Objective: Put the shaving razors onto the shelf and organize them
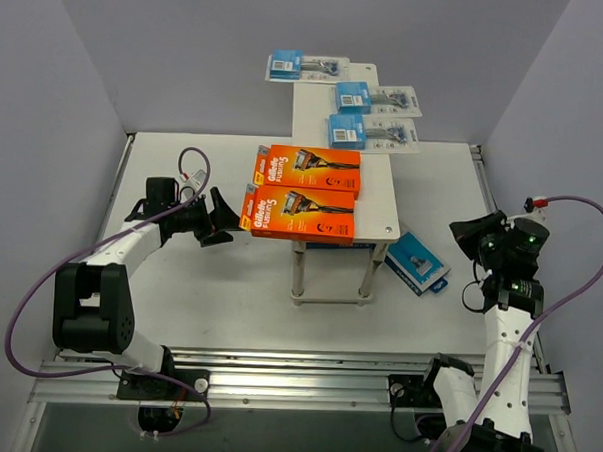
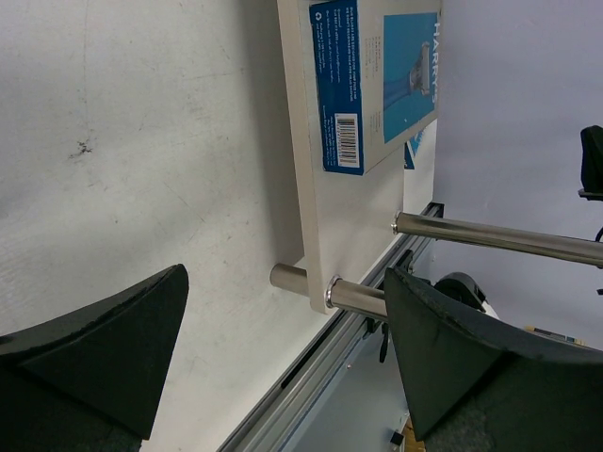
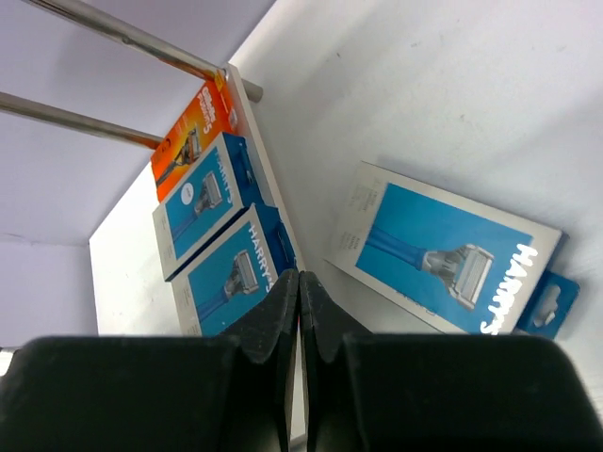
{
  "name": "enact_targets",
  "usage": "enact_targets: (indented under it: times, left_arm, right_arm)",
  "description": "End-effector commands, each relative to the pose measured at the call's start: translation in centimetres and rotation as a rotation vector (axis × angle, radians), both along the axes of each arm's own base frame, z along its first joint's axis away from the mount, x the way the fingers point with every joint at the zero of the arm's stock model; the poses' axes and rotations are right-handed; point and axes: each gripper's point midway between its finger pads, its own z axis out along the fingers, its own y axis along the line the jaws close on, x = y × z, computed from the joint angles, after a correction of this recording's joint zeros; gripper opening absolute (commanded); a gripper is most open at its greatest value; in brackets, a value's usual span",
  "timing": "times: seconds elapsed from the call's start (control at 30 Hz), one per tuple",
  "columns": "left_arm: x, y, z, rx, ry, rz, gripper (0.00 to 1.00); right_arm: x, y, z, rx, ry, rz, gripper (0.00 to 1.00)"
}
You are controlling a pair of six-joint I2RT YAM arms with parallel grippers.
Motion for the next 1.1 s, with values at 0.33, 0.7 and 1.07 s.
enact_targets:
  times: [0.33,0.7,1.07]
  left_arm:
    - [0.0,-0.4,2.1,-0.027,-0.062,-0.03,0.94]
    - [-0.4,-0.9,2.6,-0.036,-0.072,-0.044,0.94]
    - [-0.8,-1.7,3.4,-0.069,-0.085,-0.068,0.94]
  right_arm:
    - [-1.8,-1.5,-6.4,0.0,0.193,-0.089,0.32]
    - [-5.8,-3.0,-14.8,0.035,0.453,-0.233,0.51]
    - [-6.0,-4.0,-18.3,0.033,0.547,-0.283,0.67]
